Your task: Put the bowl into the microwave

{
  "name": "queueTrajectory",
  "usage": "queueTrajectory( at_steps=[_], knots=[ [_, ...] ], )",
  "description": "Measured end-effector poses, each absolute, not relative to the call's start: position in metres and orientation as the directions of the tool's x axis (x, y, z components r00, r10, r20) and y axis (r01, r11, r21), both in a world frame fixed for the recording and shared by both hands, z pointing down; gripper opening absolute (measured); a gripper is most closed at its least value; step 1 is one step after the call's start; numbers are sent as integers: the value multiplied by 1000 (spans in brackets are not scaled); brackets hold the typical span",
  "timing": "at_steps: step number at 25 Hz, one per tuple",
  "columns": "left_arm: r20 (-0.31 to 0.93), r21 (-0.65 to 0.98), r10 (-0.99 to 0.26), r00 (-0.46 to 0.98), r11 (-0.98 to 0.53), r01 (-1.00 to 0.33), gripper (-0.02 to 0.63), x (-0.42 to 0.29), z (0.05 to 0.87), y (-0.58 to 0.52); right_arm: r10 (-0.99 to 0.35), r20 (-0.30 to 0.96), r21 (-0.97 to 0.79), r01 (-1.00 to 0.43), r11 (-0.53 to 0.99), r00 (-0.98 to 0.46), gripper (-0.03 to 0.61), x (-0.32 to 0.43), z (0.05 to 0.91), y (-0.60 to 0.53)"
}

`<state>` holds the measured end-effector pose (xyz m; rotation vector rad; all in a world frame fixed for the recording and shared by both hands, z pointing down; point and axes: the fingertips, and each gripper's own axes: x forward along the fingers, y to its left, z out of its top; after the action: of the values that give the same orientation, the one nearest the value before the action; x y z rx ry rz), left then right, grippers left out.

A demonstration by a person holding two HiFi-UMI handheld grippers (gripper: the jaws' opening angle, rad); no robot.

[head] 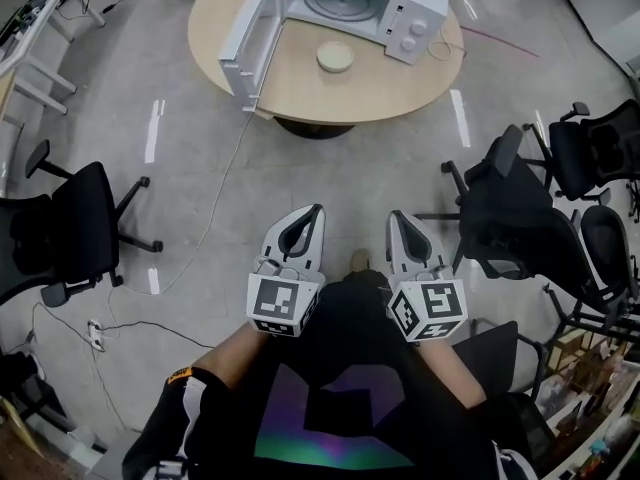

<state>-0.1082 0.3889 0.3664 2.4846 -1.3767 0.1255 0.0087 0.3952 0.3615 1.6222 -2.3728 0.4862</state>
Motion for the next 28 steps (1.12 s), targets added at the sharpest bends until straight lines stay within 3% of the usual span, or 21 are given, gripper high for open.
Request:
queueTrajectory(
  at_steps=[14, 28],
  knots=[
    [243, 181, -873, 423, -388, -904, 44, -136, 367, 360, -813, 344, -185, -883, 432, -470, 15, -17, 367, 347],
    [293, 144, -892, 343, -314, -939, 43, -91, 367, 266, -765, 333, -251, -834, 492, -552, 15, 23, 373, 240]
  ],
)
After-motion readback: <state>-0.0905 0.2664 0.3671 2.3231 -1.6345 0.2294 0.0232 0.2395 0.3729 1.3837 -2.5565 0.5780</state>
